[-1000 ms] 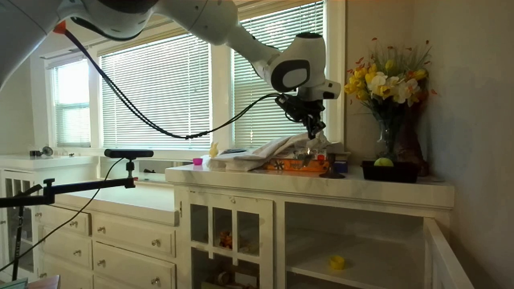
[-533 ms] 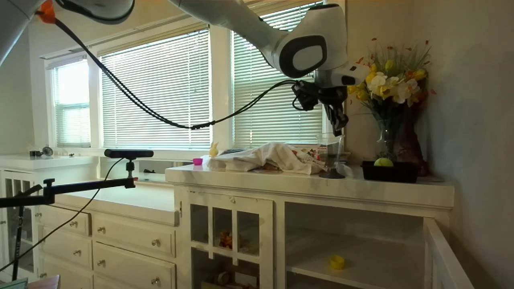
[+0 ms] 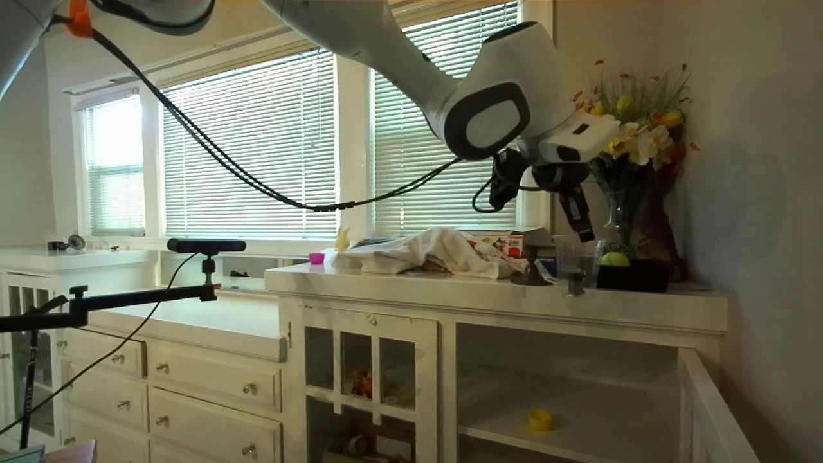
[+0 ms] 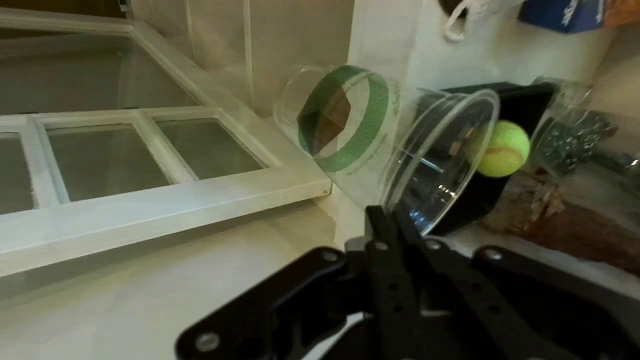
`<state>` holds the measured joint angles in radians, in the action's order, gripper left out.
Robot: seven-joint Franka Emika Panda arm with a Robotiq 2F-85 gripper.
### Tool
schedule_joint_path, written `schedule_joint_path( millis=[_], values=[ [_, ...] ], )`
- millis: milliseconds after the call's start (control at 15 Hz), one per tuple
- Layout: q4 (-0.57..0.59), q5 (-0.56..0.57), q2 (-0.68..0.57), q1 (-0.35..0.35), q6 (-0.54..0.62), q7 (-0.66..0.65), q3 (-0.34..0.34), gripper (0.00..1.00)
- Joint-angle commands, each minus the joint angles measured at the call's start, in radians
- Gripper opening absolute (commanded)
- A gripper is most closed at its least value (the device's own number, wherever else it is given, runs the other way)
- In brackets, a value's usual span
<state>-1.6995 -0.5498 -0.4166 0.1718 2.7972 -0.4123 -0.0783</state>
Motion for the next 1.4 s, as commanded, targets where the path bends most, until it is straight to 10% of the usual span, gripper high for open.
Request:
schedule_joint_path(
  millis=[0,667,1333],
  values=[
    [-0.09,0.005,-0.004,-0.033,0.144,-0.11,-0.044,0.01],
    [-0.156,-0.091,-0.113,0.035,0.422,-0.11,0.105,0.01],
    [-0.136,-0.072,-0.155,-0.003,0.414,-0.103,0.061,0.01]
  ],
)
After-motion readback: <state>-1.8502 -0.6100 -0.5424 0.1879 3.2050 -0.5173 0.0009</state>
